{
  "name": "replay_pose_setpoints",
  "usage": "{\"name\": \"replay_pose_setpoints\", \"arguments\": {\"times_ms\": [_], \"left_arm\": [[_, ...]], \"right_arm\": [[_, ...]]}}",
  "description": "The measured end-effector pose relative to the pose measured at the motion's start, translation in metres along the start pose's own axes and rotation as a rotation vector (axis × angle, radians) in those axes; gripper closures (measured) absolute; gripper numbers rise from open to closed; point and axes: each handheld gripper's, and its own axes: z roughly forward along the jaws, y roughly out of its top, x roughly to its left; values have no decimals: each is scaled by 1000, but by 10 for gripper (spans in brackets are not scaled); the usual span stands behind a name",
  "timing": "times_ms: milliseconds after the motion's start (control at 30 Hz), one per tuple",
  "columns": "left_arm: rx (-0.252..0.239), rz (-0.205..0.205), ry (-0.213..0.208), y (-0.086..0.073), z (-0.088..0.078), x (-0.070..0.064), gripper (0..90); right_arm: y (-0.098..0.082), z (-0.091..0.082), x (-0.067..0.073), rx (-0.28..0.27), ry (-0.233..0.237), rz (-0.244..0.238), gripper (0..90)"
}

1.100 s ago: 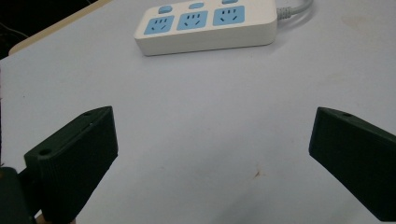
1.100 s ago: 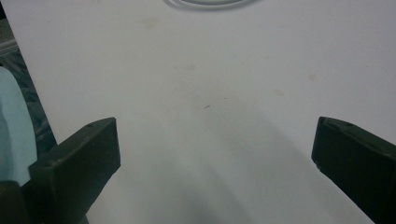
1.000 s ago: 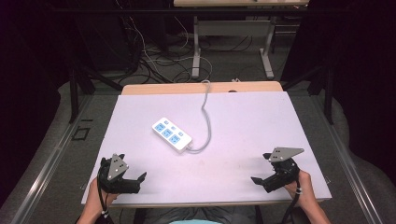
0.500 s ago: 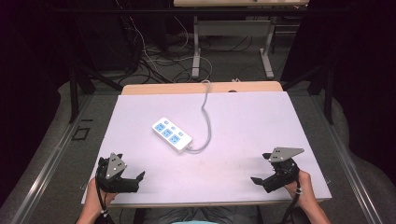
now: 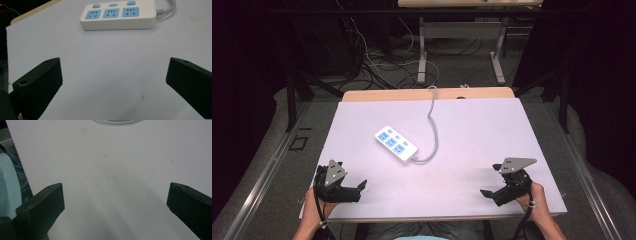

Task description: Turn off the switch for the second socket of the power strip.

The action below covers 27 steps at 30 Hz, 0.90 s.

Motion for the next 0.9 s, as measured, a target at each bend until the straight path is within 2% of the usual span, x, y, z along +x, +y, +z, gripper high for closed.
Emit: {"name": "replay_pose_setpoints", "arguments": {"times_ms": [67, 167, 200, 233, 267, 333, 467, 600, 900], "left_arm": [[-6, -20, -2, 3, -1, 2, 3], [-7, -19, 11, 6, -1, 5, 2], [-4, -35, 3, 7, 0, 5, 2], [0, -18, 11, 8, -1, 7, 2], [-2, -25, 6, 9, 0, 6, 3], [-5, -18, 19, 10, 0, 7, 3], [-11, -31, 37, 18, 2, 9, 2], [-9, -41, 32, 20, 5, 8, 2], [-19, -22, 41, 31, 13, 2, 3]], "right_arm": [[1, 1, 1, 1, -3, 10, 8], [0, 2, -1, 6, 5, 1, 8], [0, 2, -1, 6, 5, 1, 8], [0, 1, 0, 10, 1, 14, 8], [0, 1, 0, 5, -5, 12, 10], [0, 0, 0, 6, 0, 13, 10], [0, 0, 0, 10, 4, 4, 10], [0, 0, 0, 12, 4, 11, 10], [0, 2, 0, 9, -2, -2, 10]]}}
